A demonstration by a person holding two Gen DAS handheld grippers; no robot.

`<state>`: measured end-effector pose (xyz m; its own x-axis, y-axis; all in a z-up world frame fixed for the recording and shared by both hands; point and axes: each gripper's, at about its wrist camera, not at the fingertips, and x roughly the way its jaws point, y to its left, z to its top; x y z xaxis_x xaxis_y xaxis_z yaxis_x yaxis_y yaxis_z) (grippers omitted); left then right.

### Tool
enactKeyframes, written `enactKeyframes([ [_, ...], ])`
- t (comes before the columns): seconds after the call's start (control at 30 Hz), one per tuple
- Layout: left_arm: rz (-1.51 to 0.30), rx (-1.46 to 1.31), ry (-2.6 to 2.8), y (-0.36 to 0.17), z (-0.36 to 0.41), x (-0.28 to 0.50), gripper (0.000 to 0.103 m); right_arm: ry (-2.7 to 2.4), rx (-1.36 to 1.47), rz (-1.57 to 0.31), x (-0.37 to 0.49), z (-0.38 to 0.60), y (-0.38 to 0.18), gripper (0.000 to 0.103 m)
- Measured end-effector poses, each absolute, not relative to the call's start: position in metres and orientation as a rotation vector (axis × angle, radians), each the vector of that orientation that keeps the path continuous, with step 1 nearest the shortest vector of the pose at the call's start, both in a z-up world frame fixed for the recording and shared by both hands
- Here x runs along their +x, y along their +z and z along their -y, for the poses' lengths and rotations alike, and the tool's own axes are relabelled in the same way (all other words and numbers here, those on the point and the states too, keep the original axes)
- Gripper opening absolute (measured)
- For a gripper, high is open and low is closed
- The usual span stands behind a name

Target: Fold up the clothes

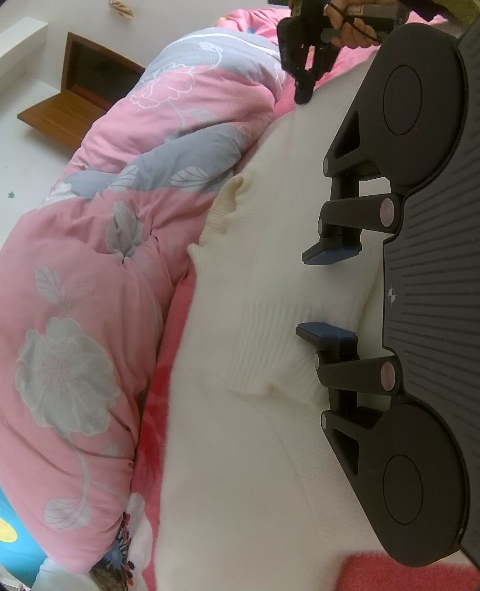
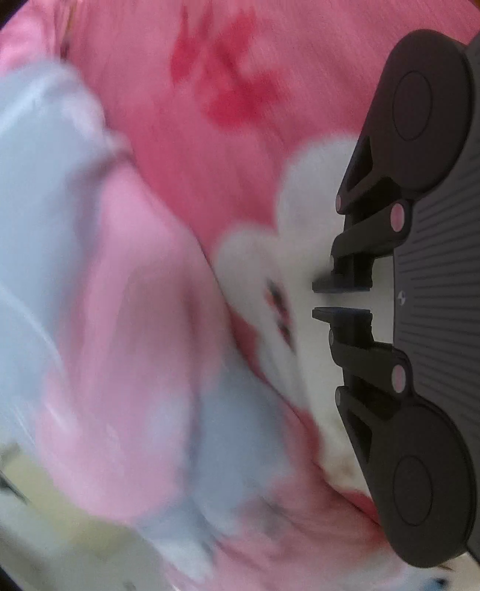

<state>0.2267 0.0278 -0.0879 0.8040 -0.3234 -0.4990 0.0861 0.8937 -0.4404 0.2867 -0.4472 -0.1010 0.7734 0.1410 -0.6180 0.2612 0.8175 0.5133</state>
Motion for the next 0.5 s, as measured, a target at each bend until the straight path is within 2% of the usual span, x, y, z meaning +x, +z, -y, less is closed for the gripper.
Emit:
enactKeyframes([
  [0.2,-0.6,-0.416,-0.226,-0.088,-0.028,0.227,0.035,-0.035,0.762,-0.634,0.249,0.466,-0.088,0.009],
  [0.37,-0.6,-0.419,-0.227,-0.088,-0.028,0.226,0.035,0.099,0.859,-0.746,0.208,0.458,-0.097,0.009],
  [0.4,-0.6,-0.42,-0.227,-0.088,-0.028,0.226,0.035,0.07,0.844,-0.778,0.2,0.46,-0.104,0.008],
  [0.43,-0.6,-0.42,-0.227,-0.088,-0.028,0.226,0.035,0.035,0.832,-0.791,0.192,0.465,-0.111,0.001],
  [0.5,-0.6,-0.422,-0.227,-0.089,-0.028,0.226,0.035,0.001,0.889,-0.763,0.175,0.477,-0.113,0.001],
])
